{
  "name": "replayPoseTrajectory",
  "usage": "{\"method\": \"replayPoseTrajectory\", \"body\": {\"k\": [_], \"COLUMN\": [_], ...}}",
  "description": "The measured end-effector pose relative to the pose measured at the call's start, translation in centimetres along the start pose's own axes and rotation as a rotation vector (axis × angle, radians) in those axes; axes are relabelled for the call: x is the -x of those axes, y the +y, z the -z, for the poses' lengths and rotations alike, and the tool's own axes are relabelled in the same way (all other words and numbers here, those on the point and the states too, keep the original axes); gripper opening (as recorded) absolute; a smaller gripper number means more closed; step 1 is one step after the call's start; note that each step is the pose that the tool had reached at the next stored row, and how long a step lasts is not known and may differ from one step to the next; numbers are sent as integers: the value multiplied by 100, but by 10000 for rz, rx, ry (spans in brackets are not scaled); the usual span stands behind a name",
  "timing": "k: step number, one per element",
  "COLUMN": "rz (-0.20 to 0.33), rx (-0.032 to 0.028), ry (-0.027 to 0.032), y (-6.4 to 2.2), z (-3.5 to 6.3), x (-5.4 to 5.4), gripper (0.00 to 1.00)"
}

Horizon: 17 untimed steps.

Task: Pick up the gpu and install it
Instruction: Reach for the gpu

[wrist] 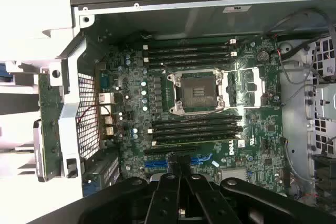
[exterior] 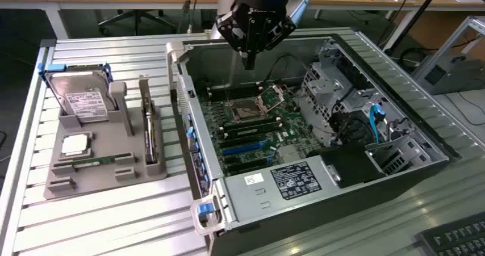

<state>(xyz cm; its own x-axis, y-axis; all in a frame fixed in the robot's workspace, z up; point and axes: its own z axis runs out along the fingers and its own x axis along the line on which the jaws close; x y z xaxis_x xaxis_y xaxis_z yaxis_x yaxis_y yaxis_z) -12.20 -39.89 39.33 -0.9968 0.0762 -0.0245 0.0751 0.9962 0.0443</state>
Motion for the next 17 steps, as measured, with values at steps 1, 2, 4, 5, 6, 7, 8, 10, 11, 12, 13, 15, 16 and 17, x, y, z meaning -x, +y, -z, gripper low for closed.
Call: {"method": "replayPoseTrajectory", "body": {"k": [1, 2, 4, 5, 6, 7, 8, 10, 11, 12, 13, 15, 16, 17], "rz": [1, 0, 0, 0, 0, 0, -1, 0, 0, 0, 0, 0, 0, -1], "rx": [0, 0, 1, 0, 0, 0, 0, 0, 1, 1, 1, 0, 0, 0], "ry": [0, 0, -1, 0, 0, 0, 0, 0, 0, 0, 0, 0, 0, 0], "y": [0, 0, 0, -1, -1, -1, -1, -2, -2, -2, -2, -3, -4, -4], "z": [0, 0, 0, 0, 0, 0, 0, 0, 0, 1, 0, 1, 1, 1], "x": [0, -3, -7, -10, -10, -12, -16, -21, -23, -25, -26, -47, -48, -50], "gripper": [11, 11, 11, 11, 11, 11, 11, 11, 11, 11, 11, 11, 11, 11]}}
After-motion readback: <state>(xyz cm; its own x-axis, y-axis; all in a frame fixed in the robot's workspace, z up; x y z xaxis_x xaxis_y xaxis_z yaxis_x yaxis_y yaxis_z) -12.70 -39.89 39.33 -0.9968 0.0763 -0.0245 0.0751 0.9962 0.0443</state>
